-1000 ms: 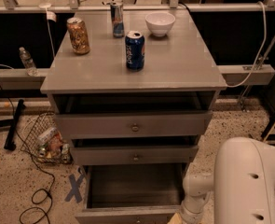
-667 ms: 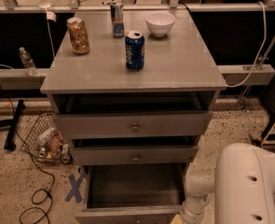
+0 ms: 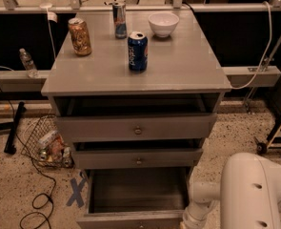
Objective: Close bottom drawer
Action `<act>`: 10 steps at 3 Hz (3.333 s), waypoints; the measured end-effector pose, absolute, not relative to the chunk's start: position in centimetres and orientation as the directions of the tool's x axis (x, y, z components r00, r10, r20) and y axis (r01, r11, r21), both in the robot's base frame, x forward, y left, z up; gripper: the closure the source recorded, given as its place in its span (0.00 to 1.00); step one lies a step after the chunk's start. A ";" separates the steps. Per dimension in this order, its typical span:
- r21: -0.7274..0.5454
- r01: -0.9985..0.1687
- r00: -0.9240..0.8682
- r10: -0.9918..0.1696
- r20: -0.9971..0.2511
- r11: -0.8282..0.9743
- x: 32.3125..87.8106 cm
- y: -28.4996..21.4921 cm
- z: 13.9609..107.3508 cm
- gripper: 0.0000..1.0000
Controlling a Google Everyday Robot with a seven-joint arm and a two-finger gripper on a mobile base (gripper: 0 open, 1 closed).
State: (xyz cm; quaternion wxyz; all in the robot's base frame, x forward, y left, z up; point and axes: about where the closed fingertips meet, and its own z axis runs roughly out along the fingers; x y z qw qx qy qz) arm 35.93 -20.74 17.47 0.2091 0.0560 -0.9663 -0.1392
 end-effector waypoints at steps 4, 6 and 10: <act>0.452 -0.196 -0.947 -0.287 0.141 0.870 39.6 -17.8 17.2 1.00; 0.458 -0.220 -0.952 -0.291 0.089 0.861 41.3 -17.8 17.0 1.00; 0.401 -0.394 -0.918 -0.333 -0.216 0.827 52.0 -15.2 17.0 1.00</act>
Offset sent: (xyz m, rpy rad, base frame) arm 0.0293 0.0272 0.0023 0.1851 -0.2049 0.0728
